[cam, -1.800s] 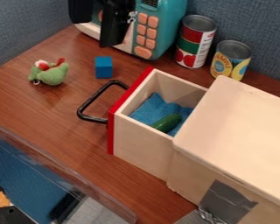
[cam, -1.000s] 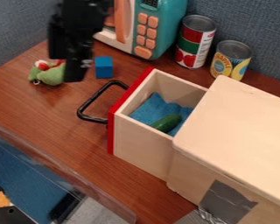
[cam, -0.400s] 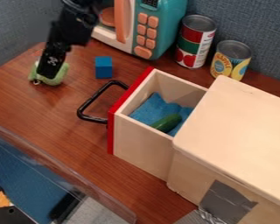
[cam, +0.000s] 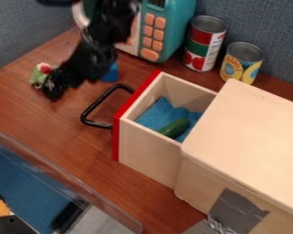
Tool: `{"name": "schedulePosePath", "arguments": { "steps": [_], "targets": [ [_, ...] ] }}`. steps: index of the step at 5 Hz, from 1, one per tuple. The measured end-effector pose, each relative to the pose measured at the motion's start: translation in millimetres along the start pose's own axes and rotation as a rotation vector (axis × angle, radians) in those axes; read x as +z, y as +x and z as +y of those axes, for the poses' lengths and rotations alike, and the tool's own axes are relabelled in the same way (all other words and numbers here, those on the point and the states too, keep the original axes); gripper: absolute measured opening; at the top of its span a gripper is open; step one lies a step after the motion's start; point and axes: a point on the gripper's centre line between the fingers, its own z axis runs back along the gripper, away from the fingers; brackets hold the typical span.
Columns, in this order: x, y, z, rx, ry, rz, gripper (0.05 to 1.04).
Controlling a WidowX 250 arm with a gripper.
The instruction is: Close the drawer
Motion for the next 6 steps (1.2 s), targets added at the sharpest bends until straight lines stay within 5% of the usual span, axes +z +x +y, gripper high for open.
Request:
{"name": "schedulePosePath", "arguments": {
  "steps": [1,2,3,4,6],
  "targets": [
    [-7,21,-12,-0.049,0.033,0.016,1.0],
    [-14,22,-20,0.117,0.061,-0.151,0.999],
    [-16,27,-18,0.158,0.074,-0.262,0.999],
    [-14,33,-17,0.166,0.071,-0.312,0.999],
    [3,64,-8,0.138,0.115,-0.331,1.0]
  ]
}}
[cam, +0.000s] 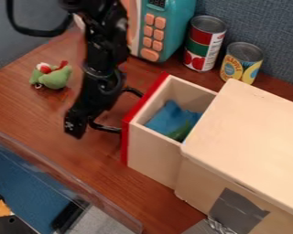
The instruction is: Close the drawer
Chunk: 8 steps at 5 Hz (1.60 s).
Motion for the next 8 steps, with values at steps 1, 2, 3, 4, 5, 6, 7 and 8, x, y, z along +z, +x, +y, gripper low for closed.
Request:
{"name": "schedulePosePath", "arguments": {
  "steps": [1,2,3,4,5,6,7,8],
  "targets": [
    [3,25,-3,-0.031,0.009,-0.013,1.0],
    [7,57,-12,-0.071,-0.004,-0.041,1.0],
    [12,81,-22,-0.107,-0.025,-0.071,1.0],
    [14,88,-25,-0.105,-0.039,-0.076,1.001],
    [19,85,-24,-0.065,-0.029,-0.049,1.001],
    [20,50,-20,0.15,-0.008,0.137,0.999],
    [22,-2,-10,0.44,0.08,0.237,0.999],
    [26,-51,-19,0.668,0.003,0.246,0.999]
  ]
}}
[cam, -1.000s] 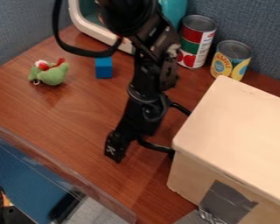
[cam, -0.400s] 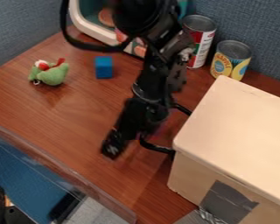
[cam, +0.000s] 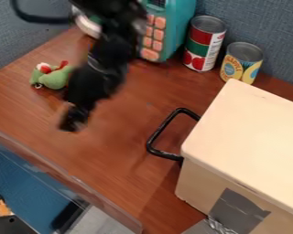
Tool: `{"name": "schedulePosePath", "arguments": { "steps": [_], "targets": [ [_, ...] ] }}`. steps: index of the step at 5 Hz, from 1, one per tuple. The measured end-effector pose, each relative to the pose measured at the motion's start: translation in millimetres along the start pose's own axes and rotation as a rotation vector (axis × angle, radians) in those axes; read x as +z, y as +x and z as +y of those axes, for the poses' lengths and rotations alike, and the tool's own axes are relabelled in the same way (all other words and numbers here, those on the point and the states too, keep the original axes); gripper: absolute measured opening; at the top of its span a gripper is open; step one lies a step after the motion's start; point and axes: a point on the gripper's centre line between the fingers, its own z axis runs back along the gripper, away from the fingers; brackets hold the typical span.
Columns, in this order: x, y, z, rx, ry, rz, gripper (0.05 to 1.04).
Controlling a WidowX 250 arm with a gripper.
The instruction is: Close the drawer
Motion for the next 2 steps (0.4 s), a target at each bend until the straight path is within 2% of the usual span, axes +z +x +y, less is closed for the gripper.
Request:
{"name": "schedulePosePath", "arguments": {
  "steps": [1,2],
  "targets": [
    [7,-57,29,0.221,-0.235,-0.113,0.999],
    [29,-86,30,0.436,-0.41,-0.178,0.999]
  ]
}}
